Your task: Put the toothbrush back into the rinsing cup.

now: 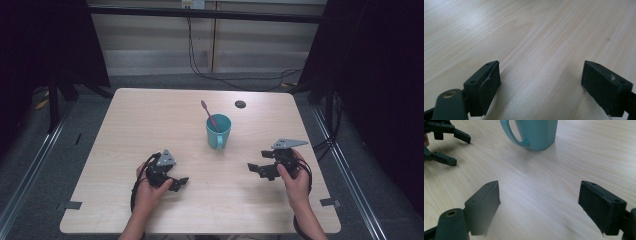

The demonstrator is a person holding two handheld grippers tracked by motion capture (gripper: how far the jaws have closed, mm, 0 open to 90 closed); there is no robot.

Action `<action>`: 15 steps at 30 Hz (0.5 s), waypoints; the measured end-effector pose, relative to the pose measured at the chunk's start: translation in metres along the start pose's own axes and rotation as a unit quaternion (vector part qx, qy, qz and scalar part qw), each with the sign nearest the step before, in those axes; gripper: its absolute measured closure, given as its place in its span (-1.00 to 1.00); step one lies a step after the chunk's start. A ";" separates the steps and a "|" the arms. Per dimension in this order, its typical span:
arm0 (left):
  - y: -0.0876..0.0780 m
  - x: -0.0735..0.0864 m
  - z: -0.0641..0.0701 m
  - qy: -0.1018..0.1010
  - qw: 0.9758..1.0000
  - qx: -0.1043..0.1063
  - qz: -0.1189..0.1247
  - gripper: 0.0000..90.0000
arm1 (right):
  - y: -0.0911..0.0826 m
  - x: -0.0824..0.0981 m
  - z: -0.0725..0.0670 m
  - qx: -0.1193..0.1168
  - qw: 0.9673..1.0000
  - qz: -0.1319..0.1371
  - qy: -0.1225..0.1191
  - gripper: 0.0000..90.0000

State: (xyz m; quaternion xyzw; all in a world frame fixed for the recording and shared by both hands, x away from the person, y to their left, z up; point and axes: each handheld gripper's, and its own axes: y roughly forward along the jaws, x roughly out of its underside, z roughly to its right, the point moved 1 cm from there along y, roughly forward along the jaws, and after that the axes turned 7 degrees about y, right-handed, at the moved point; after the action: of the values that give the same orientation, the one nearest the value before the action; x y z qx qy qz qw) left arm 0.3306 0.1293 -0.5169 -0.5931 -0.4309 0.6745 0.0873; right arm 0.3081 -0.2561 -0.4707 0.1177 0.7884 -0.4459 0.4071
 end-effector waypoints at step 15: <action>0.000 0.000 0.000 0.000 1.000 0.000 0.000 -0.66 | -0.011 0.025 0.010 0.013 1.000 -0.010 0.008 -0.62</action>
State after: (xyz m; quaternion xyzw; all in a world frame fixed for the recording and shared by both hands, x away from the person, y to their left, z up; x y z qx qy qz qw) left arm 0.3305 0.1293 -0.5169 -0.5930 -0.4310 0.6745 0.0873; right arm 0.2915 -0.2752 -0.4854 0.1189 0.7867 -0.4592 0.3951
